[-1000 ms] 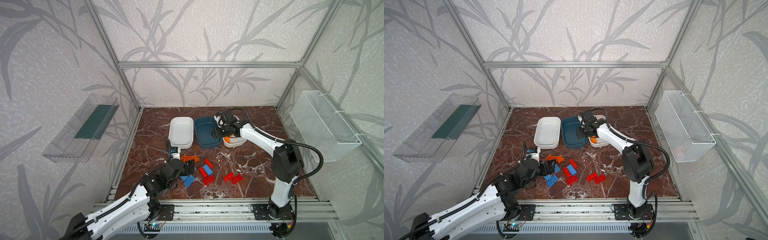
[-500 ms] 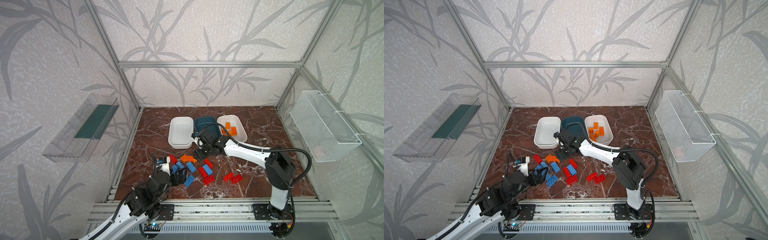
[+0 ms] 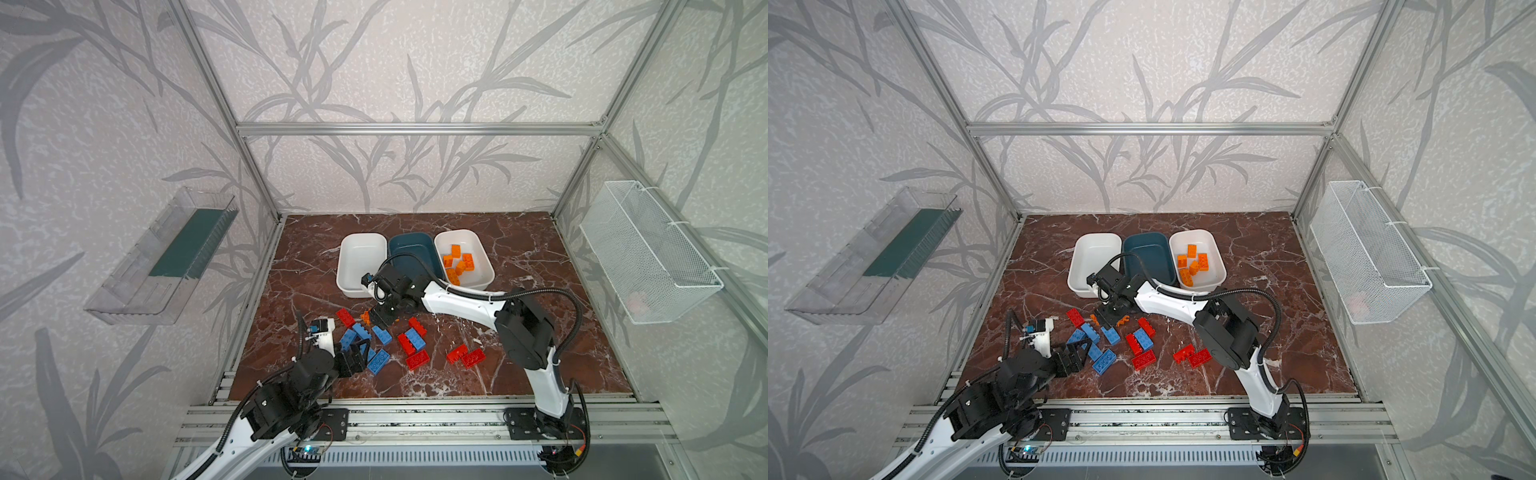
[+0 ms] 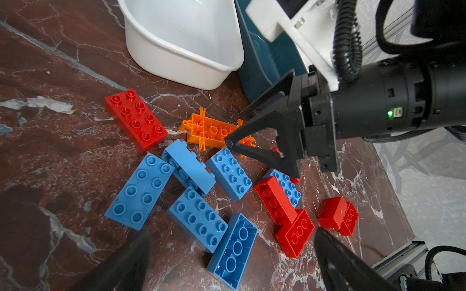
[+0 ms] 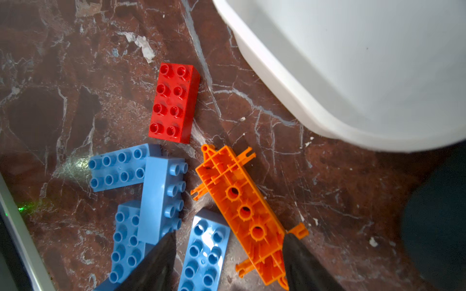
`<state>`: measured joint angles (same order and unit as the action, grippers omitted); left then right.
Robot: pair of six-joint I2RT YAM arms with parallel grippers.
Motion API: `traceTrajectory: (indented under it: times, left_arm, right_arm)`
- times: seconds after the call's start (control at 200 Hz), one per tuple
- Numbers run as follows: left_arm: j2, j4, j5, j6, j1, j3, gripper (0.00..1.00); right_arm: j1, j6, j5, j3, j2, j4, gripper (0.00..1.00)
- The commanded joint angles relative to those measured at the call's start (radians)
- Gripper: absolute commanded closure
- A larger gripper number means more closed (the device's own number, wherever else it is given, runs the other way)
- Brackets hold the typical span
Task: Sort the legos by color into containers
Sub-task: 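Lower the right gripper onto the long orange frame piece and grasp it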
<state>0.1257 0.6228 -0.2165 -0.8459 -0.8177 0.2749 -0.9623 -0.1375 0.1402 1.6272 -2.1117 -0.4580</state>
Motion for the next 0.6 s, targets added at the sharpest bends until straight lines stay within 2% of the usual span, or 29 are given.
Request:
traceTrajectory:
  times: [0.0,0.595]
  left_arm:
    - [-0.009,0.019,-0.018,-0.01,0.004,-0.014,0.01]
    - [-0.007,0.012,-0.047,-0.007,0.005,-0.024,0.01]
  right_arm:
    - [-0.004,0.03,-0.003,0.037,-0.032,-0.036,0.33]
    - [-0.005,0.05,-0.027,0.12,-0.152,-0.059,0.39]
